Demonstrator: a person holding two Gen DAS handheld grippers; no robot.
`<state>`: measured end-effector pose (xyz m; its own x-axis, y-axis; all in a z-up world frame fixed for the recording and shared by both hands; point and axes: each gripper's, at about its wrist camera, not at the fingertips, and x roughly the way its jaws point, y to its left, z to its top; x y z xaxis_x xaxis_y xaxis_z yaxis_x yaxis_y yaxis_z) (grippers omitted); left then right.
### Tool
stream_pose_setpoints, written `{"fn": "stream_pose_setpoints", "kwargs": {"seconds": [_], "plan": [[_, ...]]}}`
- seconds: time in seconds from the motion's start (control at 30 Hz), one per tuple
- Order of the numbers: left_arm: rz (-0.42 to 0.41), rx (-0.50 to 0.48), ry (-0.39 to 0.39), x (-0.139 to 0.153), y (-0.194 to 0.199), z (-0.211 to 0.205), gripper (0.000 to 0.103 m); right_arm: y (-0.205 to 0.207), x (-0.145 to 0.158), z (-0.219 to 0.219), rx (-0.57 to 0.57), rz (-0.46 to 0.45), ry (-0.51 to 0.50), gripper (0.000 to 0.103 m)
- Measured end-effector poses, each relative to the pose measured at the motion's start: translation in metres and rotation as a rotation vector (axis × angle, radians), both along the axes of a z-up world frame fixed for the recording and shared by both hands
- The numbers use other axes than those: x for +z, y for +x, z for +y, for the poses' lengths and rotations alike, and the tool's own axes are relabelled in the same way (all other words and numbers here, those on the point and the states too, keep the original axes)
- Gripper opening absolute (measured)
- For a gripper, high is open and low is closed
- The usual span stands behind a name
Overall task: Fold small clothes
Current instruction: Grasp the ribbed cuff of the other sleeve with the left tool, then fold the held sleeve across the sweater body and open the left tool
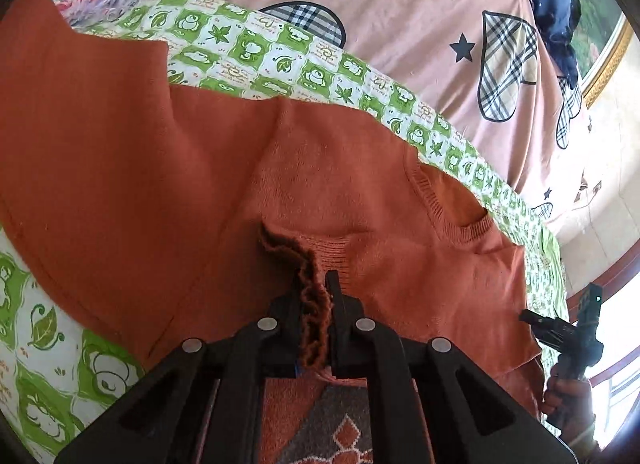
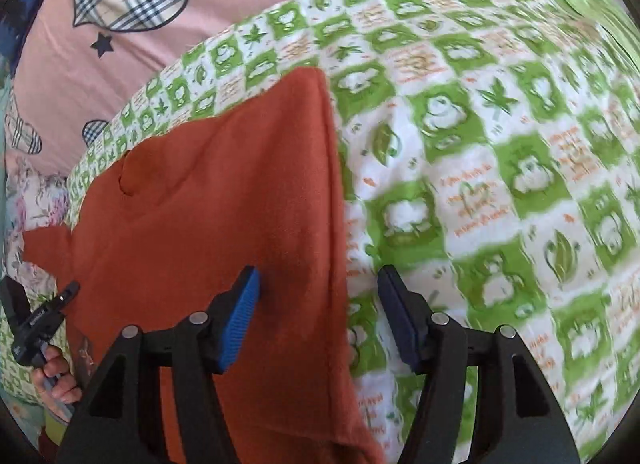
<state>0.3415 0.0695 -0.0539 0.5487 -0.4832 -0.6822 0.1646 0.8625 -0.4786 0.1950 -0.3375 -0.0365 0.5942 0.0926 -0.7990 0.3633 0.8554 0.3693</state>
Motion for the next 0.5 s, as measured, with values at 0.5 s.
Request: {"fn": "stream_pose_setpoints", "kwargs": {"seconds": [0.5], "plan": [[-0.062,-0.046,0.126,0.004,-0.008,-0.025,0.007,-0.036,0.043,0.038,0.003,-0.128,-0.131,0.015]]}}
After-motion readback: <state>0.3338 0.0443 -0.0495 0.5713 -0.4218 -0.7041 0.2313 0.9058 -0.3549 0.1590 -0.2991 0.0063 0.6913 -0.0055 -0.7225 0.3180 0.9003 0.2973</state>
